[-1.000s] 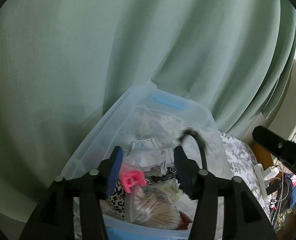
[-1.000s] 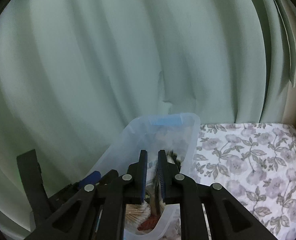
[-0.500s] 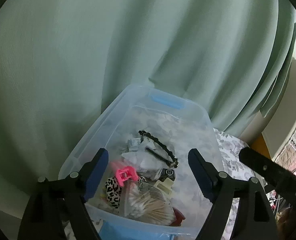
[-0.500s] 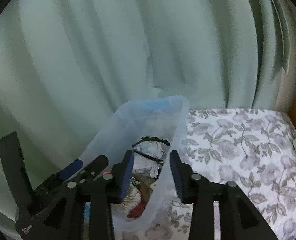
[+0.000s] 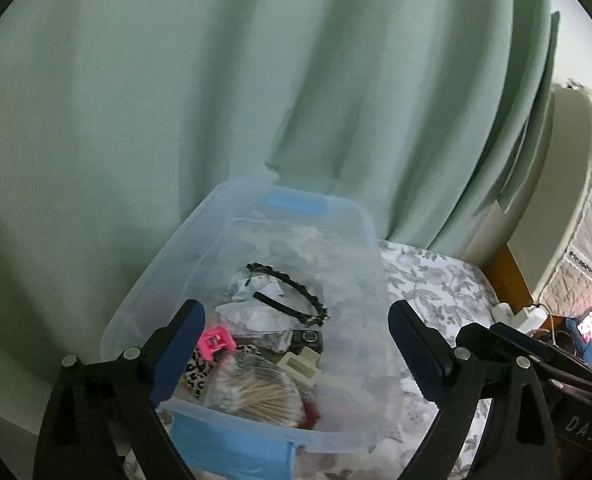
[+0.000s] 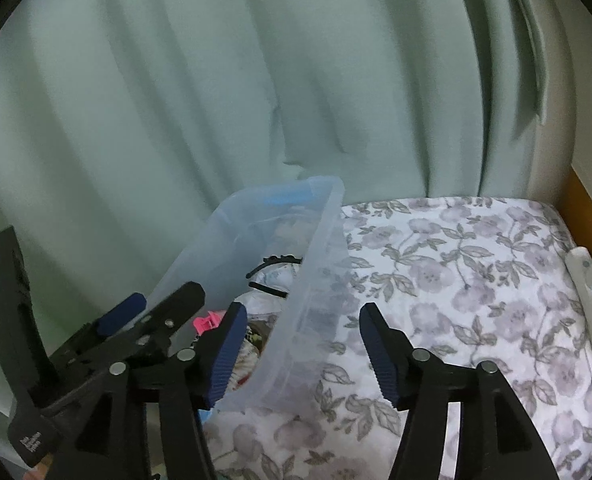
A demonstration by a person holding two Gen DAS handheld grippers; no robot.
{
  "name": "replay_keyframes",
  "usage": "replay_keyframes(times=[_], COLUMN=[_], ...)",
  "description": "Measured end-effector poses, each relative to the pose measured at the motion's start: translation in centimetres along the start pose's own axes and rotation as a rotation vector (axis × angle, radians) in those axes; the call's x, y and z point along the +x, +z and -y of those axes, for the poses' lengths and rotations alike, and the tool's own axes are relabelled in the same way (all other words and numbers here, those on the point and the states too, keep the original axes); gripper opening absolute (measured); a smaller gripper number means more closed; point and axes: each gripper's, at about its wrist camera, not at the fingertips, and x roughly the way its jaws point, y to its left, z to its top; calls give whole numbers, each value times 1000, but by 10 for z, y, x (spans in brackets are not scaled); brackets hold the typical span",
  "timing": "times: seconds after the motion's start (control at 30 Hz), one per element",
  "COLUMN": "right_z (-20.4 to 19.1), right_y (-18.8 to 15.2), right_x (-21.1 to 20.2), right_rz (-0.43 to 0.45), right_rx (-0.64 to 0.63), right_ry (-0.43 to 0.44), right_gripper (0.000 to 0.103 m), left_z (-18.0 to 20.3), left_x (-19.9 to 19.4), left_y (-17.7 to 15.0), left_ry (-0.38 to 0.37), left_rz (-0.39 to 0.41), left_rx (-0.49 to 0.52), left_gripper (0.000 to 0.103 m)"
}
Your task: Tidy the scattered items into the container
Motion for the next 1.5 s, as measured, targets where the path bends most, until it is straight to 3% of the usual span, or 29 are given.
replay_keyframes(times=[0.27,0.5,0.63,0.93,1.5], right_z=[32,48,54,47,33], right_y=[-3,-9,-13,-21,-25], right_x=[-26,-49,-57,-65,-61], right_rz=[18,41,46,35,6], right_rx=[84,90,82,28,4], right_ry=[-73,-89,-108,-96,-158], right_gripper=[83,89,103,103,103], left_z=[31,52,59,62,50], left_x=[-15,-27,-30,-36,-40], left_y=[-3,-5,-8,-14,-15], left_ry=[-1,0,5,70,89], left_rz=[-5,-12,-22,-26,-58], left_rx=[67,92,100,113,95], left_gripper=[101,103,103,103,103])
